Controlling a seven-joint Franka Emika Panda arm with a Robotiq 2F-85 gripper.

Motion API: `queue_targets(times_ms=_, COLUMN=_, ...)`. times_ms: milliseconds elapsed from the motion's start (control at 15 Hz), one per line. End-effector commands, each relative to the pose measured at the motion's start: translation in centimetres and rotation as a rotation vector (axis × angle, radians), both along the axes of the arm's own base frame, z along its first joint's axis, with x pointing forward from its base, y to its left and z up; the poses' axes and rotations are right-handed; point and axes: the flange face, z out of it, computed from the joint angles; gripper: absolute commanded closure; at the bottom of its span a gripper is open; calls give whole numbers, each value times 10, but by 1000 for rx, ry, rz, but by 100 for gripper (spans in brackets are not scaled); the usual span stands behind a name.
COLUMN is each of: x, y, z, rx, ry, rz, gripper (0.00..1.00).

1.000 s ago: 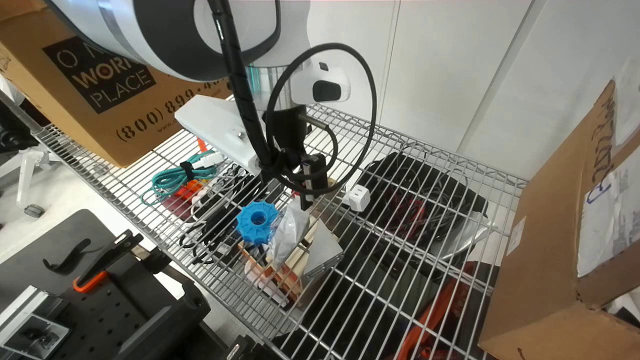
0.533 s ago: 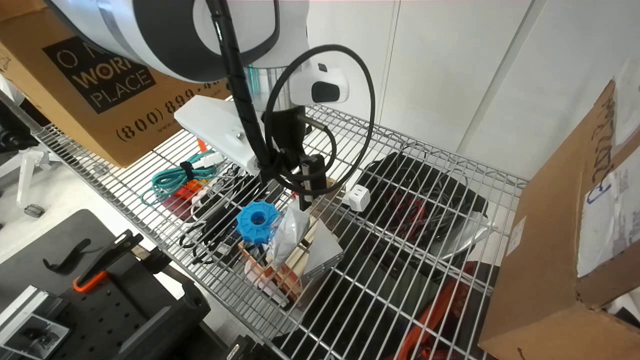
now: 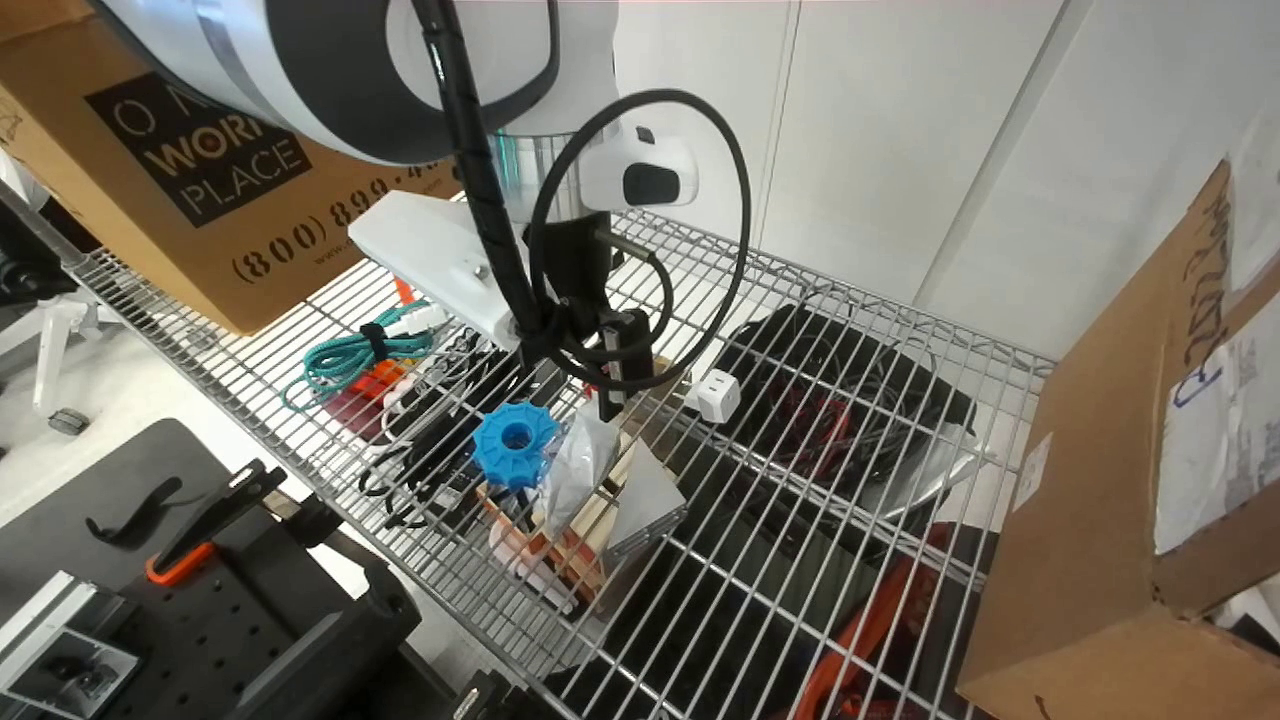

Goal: Move the plastic to the right

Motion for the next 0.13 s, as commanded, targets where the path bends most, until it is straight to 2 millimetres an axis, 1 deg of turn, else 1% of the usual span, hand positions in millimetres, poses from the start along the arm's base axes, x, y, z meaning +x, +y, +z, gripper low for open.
queue_targets(times_ms=0, x=1, y=0, z=0, rx=0, ry=1, rz=0, gripper=0)
queue_targets(times_ms=67, x=1, y=0, z=0, rx=0, ry=1, rz=0, gripper=0)
